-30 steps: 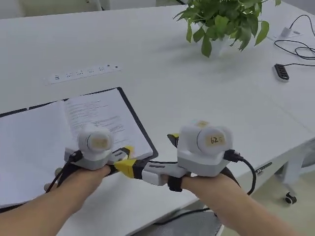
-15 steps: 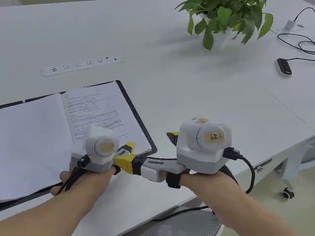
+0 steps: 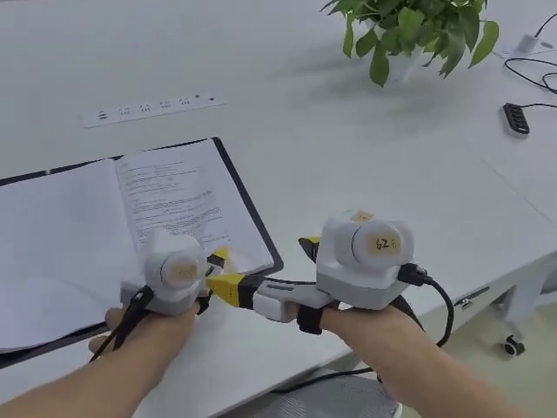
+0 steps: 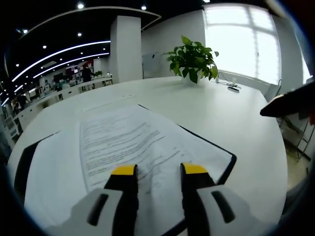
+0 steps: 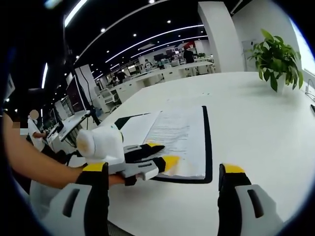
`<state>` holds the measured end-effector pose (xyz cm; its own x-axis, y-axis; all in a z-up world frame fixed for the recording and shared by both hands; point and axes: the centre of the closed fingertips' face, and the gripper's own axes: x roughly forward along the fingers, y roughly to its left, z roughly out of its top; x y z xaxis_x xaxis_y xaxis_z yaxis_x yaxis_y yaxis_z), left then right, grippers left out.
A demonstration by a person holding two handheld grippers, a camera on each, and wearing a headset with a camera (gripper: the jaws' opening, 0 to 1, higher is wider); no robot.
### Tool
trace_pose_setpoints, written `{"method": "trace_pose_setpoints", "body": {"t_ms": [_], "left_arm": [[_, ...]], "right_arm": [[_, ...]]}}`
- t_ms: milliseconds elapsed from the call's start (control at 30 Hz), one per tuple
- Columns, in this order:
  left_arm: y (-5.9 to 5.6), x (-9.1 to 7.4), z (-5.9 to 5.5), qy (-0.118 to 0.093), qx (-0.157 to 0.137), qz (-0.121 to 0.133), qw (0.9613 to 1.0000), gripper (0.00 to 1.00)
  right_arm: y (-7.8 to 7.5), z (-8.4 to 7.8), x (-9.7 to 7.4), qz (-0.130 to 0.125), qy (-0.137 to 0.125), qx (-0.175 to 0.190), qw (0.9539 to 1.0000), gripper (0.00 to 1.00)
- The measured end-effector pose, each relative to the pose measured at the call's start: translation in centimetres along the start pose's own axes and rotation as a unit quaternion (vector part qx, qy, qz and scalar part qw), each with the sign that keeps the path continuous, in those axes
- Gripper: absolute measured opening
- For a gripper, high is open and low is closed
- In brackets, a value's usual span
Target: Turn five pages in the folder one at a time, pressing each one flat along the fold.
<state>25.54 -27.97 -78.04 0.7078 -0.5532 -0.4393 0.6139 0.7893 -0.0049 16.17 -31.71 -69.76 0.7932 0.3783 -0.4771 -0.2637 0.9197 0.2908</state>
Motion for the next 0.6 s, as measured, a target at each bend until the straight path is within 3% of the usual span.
{"method": "trace_pose_setpoints", "body": {"t_ms": [67, 200, 300, 600], "left_arm": [[0.2, 0.0, 0.1, 0.001, 0.000, 0.002, 1.0000, 0.30], [1.1, 0.0, 0.0, 0.001, -0.002, 0.011, 0.9999, 0.14], [1.0, -0.1, 0.0, 0.002, 0.002, 0.007, 1.0000, 0.13], [1.6, 0.1, 0.1, 0.003, -0.049, 0.002, 0.9988, 0.10]], "right_arm": [[0.0, -0.1, 0.2, 0.001, 0.002, 0.000, 1.0000, 0.92], [0.2, -0.3, 0.6, 0.004, 0.006, 0.002, 1.0000, 0.91], [0.1, -0.5, 1.0, 0.005, 0.011, 0.002, 0.9999, 0.91], [0.2, -0.7, 2.3, 0.012, 0.019, 0.004, 0.9997, 0.88]]}}
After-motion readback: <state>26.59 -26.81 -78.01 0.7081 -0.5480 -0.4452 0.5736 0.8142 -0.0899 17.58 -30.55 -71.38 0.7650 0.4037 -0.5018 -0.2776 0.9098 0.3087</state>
